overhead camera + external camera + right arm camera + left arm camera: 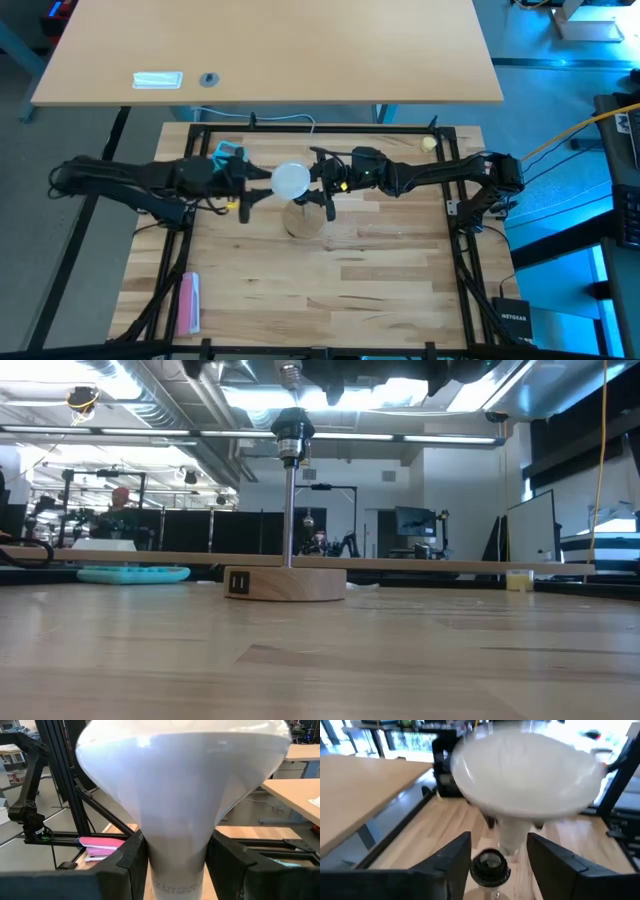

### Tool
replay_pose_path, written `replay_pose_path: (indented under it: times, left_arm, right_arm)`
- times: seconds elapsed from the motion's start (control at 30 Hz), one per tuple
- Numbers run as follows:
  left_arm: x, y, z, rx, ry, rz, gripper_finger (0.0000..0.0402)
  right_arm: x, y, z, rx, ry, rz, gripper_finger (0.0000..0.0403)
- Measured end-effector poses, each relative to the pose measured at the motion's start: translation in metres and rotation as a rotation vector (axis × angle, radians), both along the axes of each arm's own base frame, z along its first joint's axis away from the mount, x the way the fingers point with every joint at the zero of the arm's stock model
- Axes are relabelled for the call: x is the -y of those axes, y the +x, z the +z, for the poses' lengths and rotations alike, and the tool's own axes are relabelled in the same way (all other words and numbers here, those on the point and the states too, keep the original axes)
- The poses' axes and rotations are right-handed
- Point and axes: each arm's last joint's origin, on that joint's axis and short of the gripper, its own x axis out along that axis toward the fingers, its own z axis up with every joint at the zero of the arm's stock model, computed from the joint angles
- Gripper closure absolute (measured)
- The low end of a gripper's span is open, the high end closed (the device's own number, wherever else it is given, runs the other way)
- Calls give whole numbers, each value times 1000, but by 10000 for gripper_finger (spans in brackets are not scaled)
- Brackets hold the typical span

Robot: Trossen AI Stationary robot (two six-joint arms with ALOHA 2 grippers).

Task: Screw lightbulb
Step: Insert the light bulb into the lamp

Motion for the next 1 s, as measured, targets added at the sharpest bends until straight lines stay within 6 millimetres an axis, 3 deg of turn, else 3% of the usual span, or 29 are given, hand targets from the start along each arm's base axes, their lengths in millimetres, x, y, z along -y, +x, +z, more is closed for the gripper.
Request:
replay_pose_path:
  times: [0.23,0.47,0.63,0.8,1.0]
  left_arm:
    - [-1,-15,11,65,5,-23,315]
    - [1,4,12,124,26,-28,376]
    - [1,9,6,82,32,-29,380]
    - [1,1,4,41,1,-24,368]
    - [-1,-1,0,2,-10,-14,318]
  right_arm:
    - [0,0,1,8,-1,0,239]
    - [0,0,1,10,3,0,240]
    - [0,-1,2,7,5,0,241]
    - [-1,-10,13,4,-5,0,241]
    - [-2,-27,27,-40,-52,2,241]
